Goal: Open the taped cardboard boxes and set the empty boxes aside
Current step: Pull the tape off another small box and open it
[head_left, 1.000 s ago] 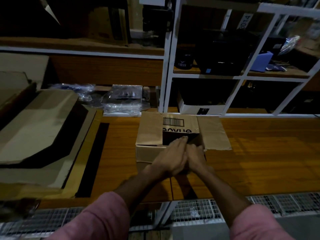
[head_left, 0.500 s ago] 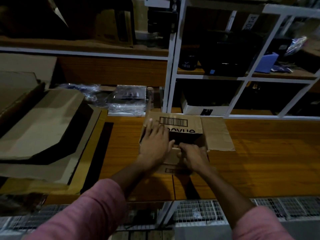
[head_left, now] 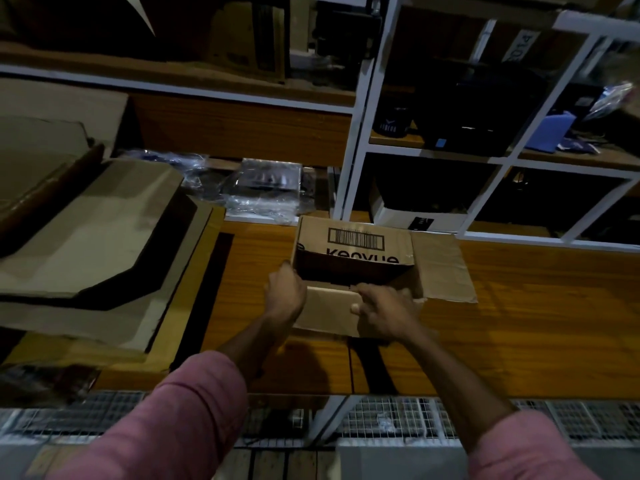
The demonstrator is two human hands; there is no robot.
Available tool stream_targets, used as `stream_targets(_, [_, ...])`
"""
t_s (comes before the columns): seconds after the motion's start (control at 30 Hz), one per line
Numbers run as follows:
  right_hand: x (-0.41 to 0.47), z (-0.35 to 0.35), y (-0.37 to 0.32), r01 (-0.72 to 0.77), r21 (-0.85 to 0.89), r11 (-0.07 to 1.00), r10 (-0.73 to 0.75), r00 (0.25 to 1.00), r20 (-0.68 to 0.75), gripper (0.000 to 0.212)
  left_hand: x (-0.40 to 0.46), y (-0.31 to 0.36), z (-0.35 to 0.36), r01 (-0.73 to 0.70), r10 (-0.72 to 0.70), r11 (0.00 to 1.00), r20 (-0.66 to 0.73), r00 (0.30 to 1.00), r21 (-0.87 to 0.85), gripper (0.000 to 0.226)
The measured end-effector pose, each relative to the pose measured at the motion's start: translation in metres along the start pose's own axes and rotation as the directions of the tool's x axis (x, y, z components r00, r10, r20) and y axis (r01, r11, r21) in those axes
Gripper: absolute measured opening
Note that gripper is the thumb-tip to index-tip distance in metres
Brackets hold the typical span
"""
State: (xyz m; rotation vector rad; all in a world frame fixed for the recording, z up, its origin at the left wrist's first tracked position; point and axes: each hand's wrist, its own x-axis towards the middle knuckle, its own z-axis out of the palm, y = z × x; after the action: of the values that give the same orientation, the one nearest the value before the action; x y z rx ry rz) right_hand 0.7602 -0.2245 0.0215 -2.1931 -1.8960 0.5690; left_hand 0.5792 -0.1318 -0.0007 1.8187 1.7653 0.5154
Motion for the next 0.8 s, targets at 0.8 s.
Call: stream_targets(0.8, [0.047,0.013,-0.028,0.022,0.214,0.977,-0.018,1.000,-0.019,0.066,0.010,-0.004,-0.007,-0.192,0.219,0.964,-0.144,0.965,0.183,0.049])
